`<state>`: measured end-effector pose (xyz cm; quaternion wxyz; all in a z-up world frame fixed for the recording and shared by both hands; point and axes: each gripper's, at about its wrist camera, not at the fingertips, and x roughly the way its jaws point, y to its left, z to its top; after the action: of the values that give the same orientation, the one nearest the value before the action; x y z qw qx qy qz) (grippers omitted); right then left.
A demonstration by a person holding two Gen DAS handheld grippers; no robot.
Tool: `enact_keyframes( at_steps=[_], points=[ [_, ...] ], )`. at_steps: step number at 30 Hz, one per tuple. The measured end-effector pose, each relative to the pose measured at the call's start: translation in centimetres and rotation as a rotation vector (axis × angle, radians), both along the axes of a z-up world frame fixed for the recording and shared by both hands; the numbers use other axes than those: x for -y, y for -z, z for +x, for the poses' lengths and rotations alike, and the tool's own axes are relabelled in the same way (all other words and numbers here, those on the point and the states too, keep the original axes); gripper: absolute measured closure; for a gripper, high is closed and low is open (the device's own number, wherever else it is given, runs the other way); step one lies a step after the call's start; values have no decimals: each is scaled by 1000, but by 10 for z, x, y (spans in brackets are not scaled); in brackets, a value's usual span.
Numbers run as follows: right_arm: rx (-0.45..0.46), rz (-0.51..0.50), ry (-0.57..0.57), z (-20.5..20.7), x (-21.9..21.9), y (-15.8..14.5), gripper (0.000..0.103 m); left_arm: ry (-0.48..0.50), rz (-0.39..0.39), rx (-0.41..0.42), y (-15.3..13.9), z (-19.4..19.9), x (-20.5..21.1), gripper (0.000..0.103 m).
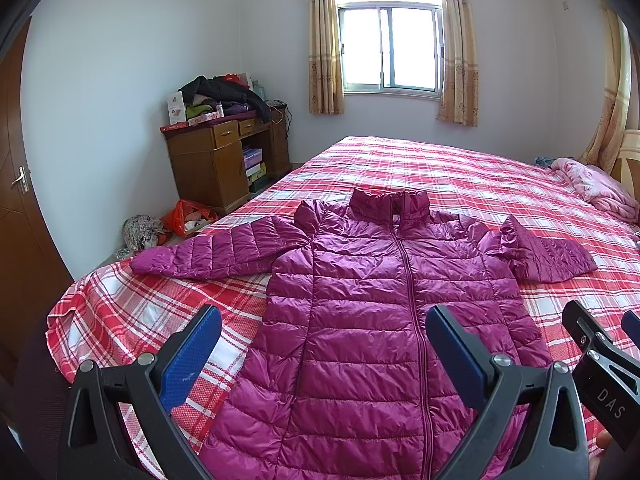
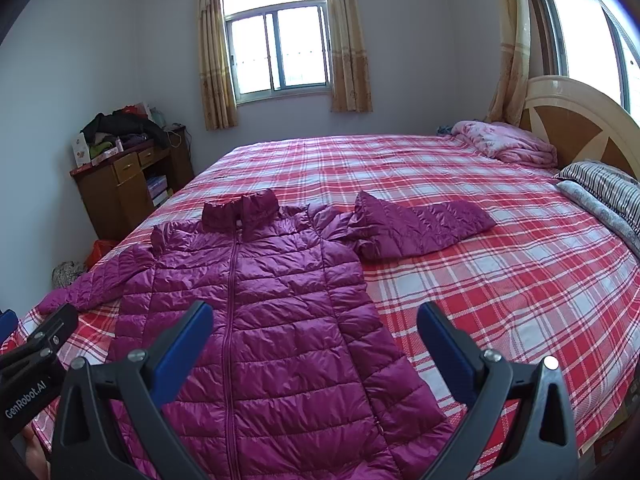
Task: Fold large clothes
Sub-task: 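Grasp the jacket sleeve cuff with the right gripper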
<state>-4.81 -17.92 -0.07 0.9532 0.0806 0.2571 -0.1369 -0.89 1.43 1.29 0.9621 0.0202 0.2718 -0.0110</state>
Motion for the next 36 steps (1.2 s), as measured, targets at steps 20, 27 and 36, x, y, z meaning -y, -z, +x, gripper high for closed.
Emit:
enact_keyframes(
  at_steps=[20,27,36],
  points=[
    [-123,314,38,65,141,58,0,-34,-133,-139,48,88,-47,1],
    [-74,557,310,96,303,85,27,-140,-53,-89,64,162,-75,1],
    [-65,616,536,147,395,122,27,-142,-104,-132,115,213,-79,1]
  ],
)
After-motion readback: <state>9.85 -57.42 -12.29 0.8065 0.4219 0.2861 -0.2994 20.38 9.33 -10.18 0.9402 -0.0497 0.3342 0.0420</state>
